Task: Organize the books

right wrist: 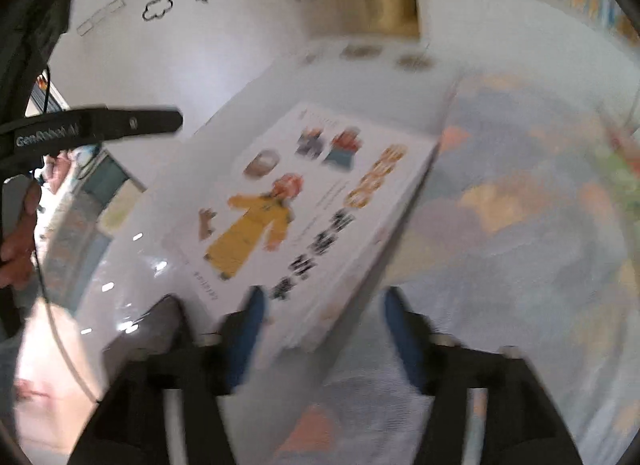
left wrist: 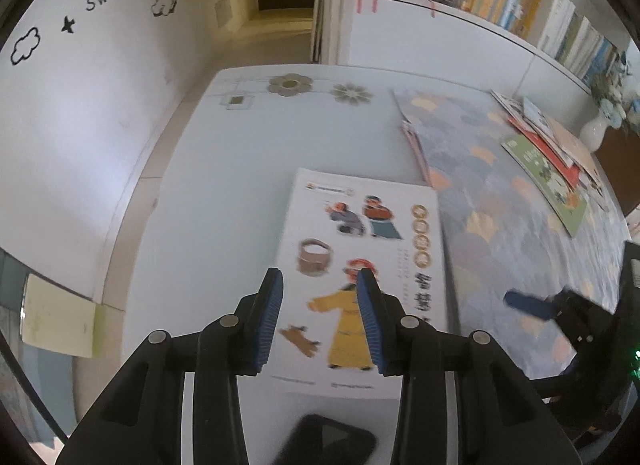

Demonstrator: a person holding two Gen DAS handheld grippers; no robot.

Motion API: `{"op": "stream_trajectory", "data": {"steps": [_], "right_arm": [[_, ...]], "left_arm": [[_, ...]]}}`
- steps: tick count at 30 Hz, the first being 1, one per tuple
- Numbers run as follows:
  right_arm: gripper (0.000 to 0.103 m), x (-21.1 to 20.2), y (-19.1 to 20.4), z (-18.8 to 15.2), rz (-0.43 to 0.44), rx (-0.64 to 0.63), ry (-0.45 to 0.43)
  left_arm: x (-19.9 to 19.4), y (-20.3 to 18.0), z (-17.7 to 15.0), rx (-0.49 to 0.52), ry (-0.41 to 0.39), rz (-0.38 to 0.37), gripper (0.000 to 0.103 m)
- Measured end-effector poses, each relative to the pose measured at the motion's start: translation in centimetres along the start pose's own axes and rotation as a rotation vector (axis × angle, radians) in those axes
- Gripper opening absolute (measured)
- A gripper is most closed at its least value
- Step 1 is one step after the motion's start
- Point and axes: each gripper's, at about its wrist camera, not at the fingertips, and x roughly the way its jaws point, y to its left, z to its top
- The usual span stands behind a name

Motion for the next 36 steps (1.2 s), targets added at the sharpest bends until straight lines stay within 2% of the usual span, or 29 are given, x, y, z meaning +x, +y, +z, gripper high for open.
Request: {"op": "stream_trajectory", "data": {"steps": [5, 13, 19, 23, 29, 32, 36], "right_arm": [[0.071, -2.4, -2.0, -1.1, -0.046, -0.046, -0.013], [0.072, -7.2, -9.2, -5.9, -0.024, 0.104, 0.013], [0.074, -11.9, -16.8, -10.4, -0.078, 0.280, -0.025], [0.075, -15.2, -22.4, -13.4, -0.106, 0.424, -0.075], [0.076, -19.7, -29.9, -18.0, -0.131, 0.627, -0.157], [0.077, -21.5, -32.8, -19.8, -0.136, 0.714, -0.190], [0.078, -23.8, -35.2, -21.9, -0.148, 0.760, -0.239]], "left_arm": [[-0.4, -4.5, 0.3, 0.038, -0.002, -0.007, 0.036], [0.0, -13.4, 0.8, 0.093, 0.019, -0.028, 0.037], [2.5, -23.5, 1.0, 0.166, 0.101, -0.058, 0.037], [4.3, -32.3, 0.6, 0.250, 0.174, -0.085, 0.037], [5.3, -43.3, 0.7, 0.337, 0.226, -0.146, 0.037], [6.1, -48.1, 0.7, 0.414, 0.253, -0.129, 0.038], [7.1, -52.6, 0.6, 0.504, 0.287, -0.089, 0.038]]}}
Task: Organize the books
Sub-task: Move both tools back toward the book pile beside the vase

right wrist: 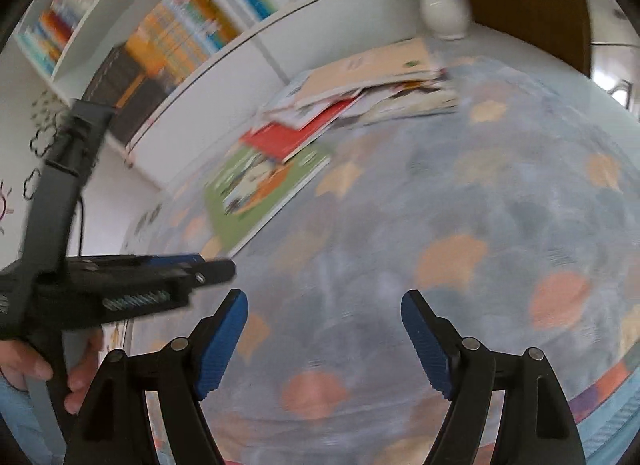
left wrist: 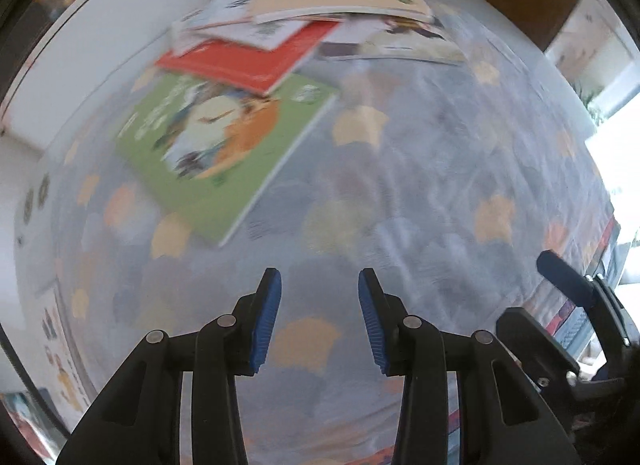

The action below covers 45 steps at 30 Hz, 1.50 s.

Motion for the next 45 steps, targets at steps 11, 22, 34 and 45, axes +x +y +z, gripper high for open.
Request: {"op": "stream_trajectory", "data": {"steps": [11, 22, 34, 45], "right_arm": [[0.081, -0.4, -3.6, 1.0, 0.035, 0.107, -0.006], [0.081, 2.7, 3.8, 4.6, 0.104, -0.002, -0.001], [0.085, 9.4, 10.7, -0.2, 0.176, -0.013, 0.215], [0.085, 11.2, 13.6, -2.2, 0.160, -0.027, 0.239]], "left_arm": [[-0.1, 1.3, -0.7, -0.176, 0.021, -0.052, 0.038], [-4.7, 13.8, -11.2, -0.566, -0.138, 0.019, 0.038], [-5.7, 24.2, -28.3, -1.039, -0.090, 0.071, 0.038], [-6.6, 24.1, -34.2, -1.132, -0.114, 0.051, 0.037]]}}
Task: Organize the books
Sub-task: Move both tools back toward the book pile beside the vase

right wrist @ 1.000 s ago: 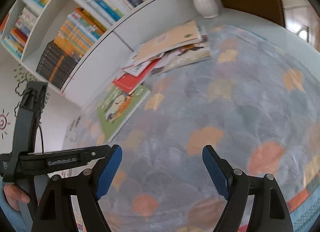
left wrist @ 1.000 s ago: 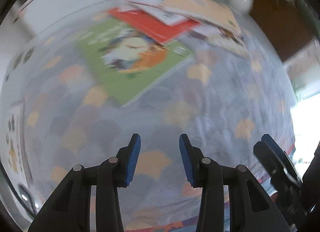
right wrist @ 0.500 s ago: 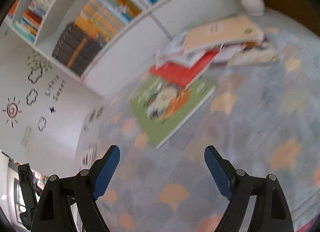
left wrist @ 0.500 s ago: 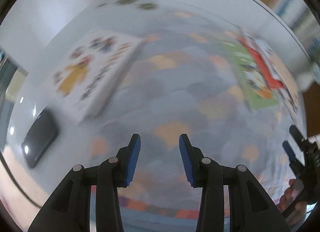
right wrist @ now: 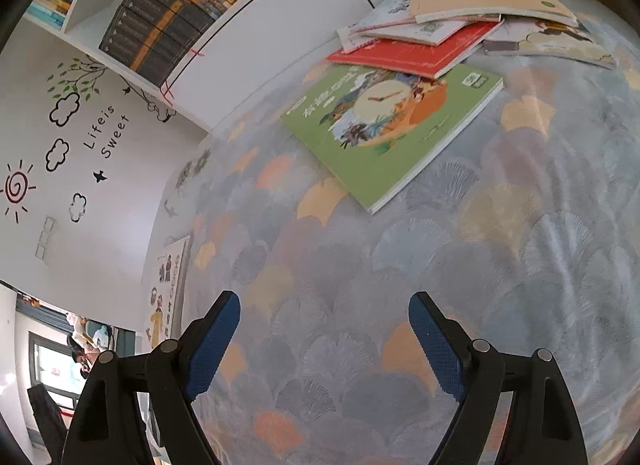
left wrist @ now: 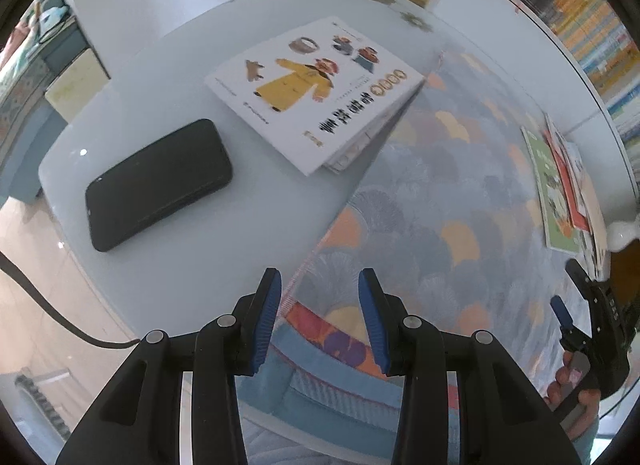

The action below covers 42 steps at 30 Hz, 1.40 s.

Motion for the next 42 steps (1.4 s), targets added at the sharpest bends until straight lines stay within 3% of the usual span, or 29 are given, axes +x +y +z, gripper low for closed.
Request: {"op": "stream_trajectory", "data": {"steps": [4, 11, 16, 23, 28, 32, 35, 38, 42], "right_arm": [[0.085, -0.6, 0.2, -0.4, 0.005, 0.004, -0.008], [0.085, -4.1, -2.2, -0.6, -0.018, 0.056, -0.090], [0.085, -8.4, -6.3, -0.5, -0.109, 0.132, -0.190], [0.085, -14.8, -13.6, -1.9, -0.229, 0.285, -0.309], [0.085, -18.9, -17.8, -2.7, -0.284, 0.391, -0.404], [0.085, -20.3, -19.7, -2.6, -0.268, 0.453, -0.464], [0.085, -20.4, -20.3, -2.4, -0.223, 0.491, -0.480], [0.085, -20.0, -19.4, -2.1, -0.205, 0.460, -0.478], [0.085, -18.4, -16.2, -0.5, -0.205, 0.316, -0.400]], "left_arm": [[0.2, -3.1, 0.1, 0.113, 0.010, -0.029, 0.038], [1.5, -13.1, 0.3, 0.392, 0.044, -0.118, 0.038], [3.8, -21.8, -0.7, 0.579, 0.109, -0.181, 0.038], [6.2, -34.3, -5.6, 0.815, 0.175, -0.236, 0.038], [5.8, -38.8, -6.5, 0.837, 0.151, -0.281, 0.038], [5.9, -40.6, -6.3, 0.856, 0.104, -0.218, 0.038], [5.8, -40.6, -5.2, 0.811, 0.098, -0.219, 0.038], [5.3, -39.1, -3.5, 0.747, 0.046, -0.207, 0.038], [4.8, -37.0, -0.6, 0.626, 0.011, -0.212, 0.038]]}}
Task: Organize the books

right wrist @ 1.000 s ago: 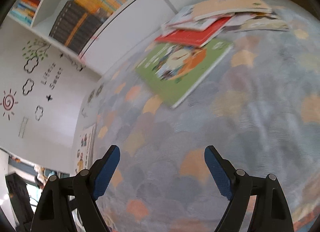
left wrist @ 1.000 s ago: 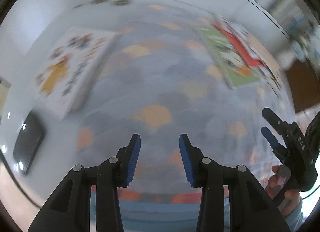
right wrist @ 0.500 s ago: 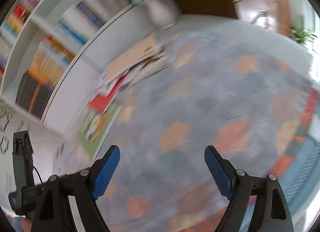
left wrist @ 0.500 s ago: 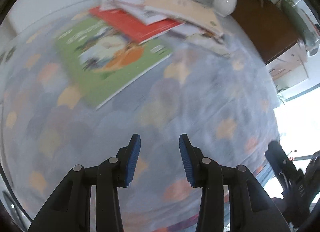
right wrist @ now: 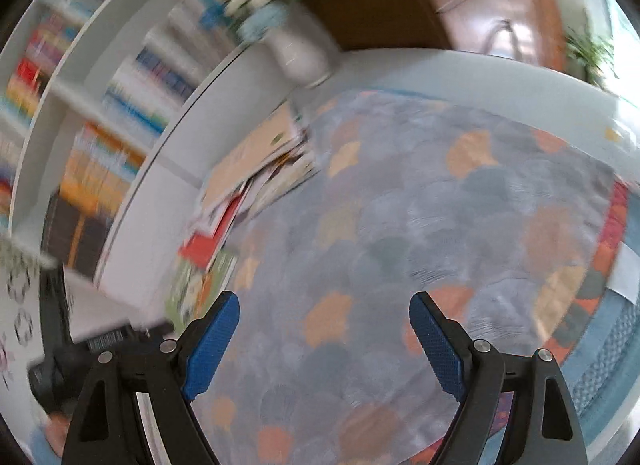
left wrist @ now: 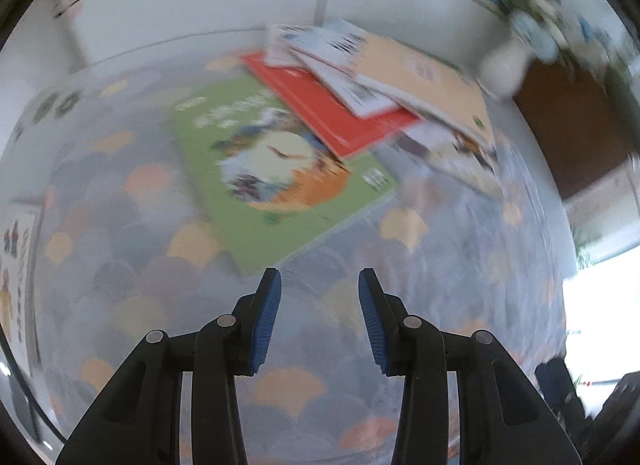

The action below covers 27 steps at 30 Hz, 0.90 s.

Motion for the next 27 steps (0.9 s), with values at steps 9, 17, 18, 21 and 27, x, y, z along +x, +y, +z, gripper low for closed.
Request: {"op": "stream_trajectory", "data": {"steps": [9, 17, 18, 21, 27], "right_arm": [[0.097, 0.5, 11.4, 5.9, 0.087, -0.424, -0.194], [0.098, 11.4, 9.7, 9.1, 0.254, -0.302, 0.020], [0.098, 13.0, 9.4, 9.1, 0.268, -0.277, 0.066], [0.098, 16.6, 8.9, 7.8, 0.328, -0.250, 0.186], [0.097, 20.3, 10.4, 3.9, 0.199, -0.476, 0.221]], "left_arm": [[-4.5, 5.5, 3.4, -0.098, -0.171, 0.022, 0.038], [-0.3, 8.5, 3.6, -0.219, -0.146, 0.020, 0.038], [1.0, 8.7, 3.5, -0.238, -0.128, 0.016, 0.038], [4.2, 8.3, 2.8, -0.246, -0.104, 0.113, 0.038], [8.1, 7.7, 1.1, -0.331, -0.067, 0.064, 0.037]]}}
